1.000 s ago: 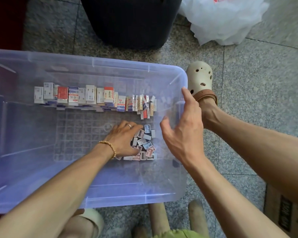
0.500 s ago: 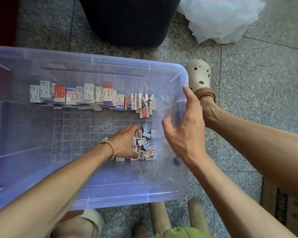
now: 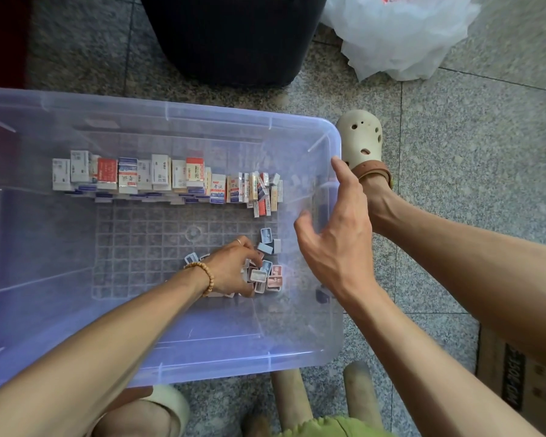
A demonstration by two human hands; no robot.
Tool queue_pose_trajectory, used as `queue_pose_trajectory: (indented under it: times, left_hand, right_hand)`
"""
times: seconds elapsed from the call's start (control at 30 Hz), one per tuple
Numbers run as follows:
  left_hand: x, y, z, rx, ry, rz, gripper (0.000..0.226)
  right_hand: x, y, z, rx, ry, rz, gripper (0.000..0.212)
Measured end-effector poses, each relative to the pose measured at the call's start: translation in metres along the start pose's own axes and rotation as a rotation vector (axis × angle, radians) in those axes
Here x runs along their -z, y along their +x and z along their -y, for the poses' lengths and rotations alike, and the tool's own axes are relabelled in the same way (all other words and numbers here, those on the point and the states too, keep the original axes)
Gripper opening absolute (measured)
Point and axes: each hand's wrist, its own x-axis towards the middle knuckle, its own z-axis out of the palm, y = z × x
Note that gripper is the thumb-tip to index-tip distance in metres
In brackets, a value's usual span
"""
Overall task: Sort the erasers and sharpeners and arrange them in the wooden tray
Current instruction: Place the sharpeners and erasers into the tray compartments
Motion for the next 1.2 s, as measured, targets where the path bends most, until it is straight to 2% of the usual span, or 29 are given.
queue_pose_trajectory:
  times: [0.3,0.47,0.67,0.9,1.03,1.2]
  left_hand:
    - [-0.005,-0.001,-0.002,0.005,0.244,0.022,0.048]
    - [-0.007,0.001,0.002,0.047,0.194,0.061,0.037]
    - [0.0,-0.001,-0.001,0.112,0.07,0.09,0.051]
    - [0.004,-0.012,-0.005,0.108,0.038,0.082,0.035]
    - [0.012,-0.025,0.001,0.161,-0.149,-0.025,0.035]
    - [0.046,-0.057,-0.014,0.203,-0.658,-0.235,0.038]
  right_hand:
    - [0.0,0.0,-0.001,-0.015,0.016,0.008,0.075]
    - [-0.001,-0.001,-0.001,-0.006,0.01,0.0,0.075]
    - [-0.001,0.0,-0.001,0.005,0.007,-0.012,0.075]
    - [-0.002,-0.001,-0.003,0.012,0.017,-0.018,0.074]
    - [0.001,-0.001,-0.002,0.004,0.016,0.005,0.074]
    - [0.007,-0.002,0.004,0.007,-0.069,0.074,0.072]
